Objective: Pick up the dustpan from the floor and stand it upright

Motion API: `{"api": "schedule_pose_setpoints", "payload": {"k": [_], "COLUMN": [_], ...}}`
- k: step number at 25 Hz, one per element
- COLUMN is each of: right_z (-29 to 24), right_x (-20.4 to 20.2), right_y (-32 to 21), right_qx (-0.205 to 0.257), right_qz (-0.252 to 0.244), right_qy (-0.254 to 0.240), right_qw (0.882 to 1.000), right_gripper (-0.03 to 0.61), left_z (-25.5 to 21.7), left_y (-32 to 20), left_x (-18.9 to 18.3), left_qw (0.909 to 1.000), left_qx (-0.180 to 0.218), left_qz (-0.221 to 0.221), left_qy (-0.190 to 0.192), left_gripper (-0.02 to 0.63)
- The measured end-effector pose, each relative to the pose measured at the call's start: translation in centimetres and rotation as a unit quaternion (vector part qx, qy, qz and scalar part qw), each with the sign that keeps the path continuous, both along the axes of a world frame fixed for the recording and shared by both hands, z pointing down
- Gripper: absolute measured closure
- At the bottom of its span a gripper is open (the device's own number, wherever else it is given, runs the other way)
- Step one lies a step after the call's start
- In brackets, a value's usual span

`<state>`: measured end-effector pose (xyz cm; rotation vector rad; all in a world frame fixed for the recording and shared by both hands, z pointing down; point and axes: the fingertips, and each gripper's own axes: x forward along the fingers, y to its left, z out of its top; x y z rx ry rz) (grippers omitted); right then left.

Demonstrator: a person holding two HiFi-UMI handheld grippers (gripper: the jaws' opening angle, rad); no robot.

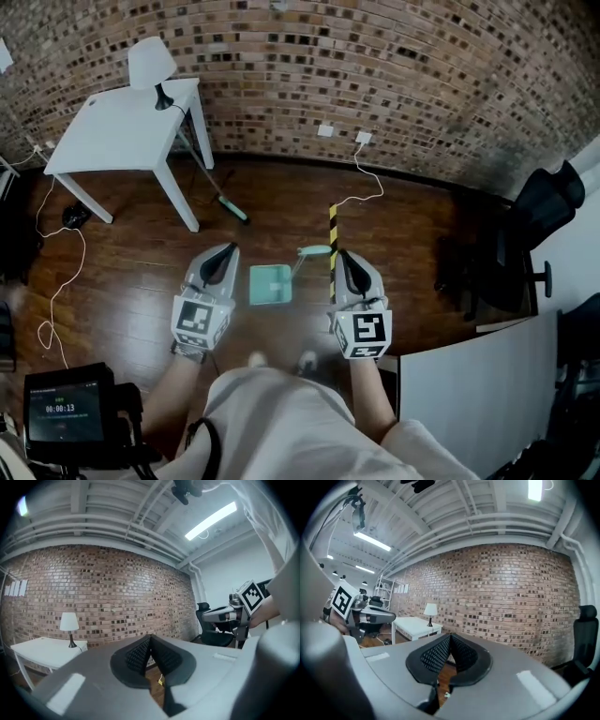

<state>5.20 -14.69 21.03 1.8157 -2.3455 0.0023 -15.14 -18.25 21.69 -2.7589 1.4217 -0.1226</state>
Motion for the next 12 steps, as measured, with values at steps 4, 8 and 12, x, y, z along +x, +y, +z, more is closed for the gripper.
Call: {"api": "schedule_pose_setpoints", "payload": {"k": [4,8,12], "right_z": [-2.6,-2.8,-2.5], "right_x": [1.9,3.6,4.5], "right_y": [0.3,0.2,0.1], "right_qx": [0.027,0.027,0.023], "right_qz": [-0.012,-0.037,-0.042], "right_qy": [-0.011,-0.014,-0.028], "right_qw": [1.0,0.999,0.998], "right_gripper": [0.566,0.566,0.566], "left_z": [-2.0,-2.5,-2.5], "left_y": [0.3,0.0,0.6], "left_x": [0.9,3.2,4.3], "left_qw": [0.9988,0.9975,0.9977], "left_qx": [0.017,0.022,0.018], "left_qz": [-0.042,-0.062,-0.063], "left_qy": [-0.016,-0.024,-0.019], "left_gripper": [0.612,0.612,0.612]}}
